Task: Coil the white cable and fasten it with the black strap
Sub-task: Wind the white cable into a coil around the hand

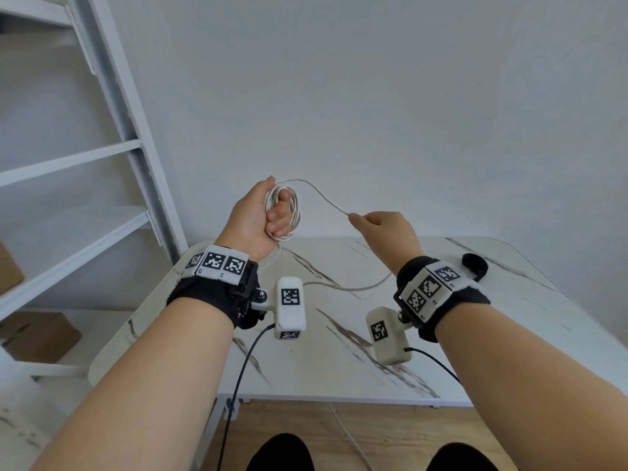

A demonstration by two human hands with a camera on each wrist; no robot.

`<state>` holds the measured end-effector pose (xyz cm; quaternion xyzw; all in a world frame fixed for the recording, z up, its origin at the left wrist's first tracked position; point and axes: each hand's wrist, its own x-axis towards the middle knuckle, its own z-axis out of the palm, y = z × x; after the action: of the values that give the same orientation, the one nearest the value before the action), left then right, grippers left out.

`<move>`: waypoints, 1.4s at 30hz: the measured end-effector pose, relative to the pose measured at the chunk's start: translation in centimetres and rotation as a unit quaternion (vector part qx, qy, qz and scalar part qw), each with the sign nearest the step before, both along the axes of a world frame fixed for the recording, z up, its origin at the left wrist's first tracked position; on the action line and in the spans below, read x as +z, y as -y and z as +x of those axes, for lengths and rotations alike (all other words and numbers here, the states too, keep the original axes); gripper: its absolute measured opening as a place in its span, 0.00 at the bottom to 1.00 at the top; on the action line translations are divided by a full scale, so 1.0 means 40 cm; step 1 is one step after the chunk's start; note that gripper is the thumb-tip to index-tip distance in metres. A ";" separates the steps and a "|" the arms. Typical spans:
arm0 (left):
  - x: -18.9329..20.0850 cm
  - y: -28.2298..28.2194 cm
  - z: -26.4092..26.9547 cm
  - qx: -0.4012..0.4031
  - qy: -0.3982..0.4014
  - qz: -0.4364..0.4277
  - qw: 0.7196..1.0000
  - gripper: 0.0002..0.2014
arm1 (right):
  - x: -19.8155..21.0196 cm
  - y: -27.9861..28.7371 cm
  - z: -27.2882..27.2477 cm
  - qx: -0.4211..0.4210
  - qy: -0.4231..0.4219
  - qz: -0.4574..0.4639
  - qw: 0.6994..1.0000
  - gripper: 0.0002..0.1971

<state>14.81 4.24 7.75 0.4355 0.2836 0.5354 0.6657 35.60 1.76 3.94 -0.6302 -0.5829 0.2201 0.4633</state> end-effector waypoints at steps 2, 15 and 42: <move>0.000 0.001 0.000 -0.005 0.002 -0.003 1.000 0.20 | -0.002 -0.010 -0.002 -0.007 -0.003 -0.013 1.000 0.26; 0.028 0.020 0.056 -0.066 0.082 -0.017 0.994 0.26 | -0.001 0.018 -0.057 0.117 0.112 -0.114 0.980 0.10; -0.015 -0.009 0.051 0.203 -0.287 0.069 0.934 0.05 | 0.044 0.071 -0.086 0.233 0.098 -0.124 0.960 0.09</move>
<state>16.86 4.59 7.17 0.5486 0.5075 0.5296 0.4014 32.15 -1.07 5.69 -0.5477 -0.7243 0.3297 0.2582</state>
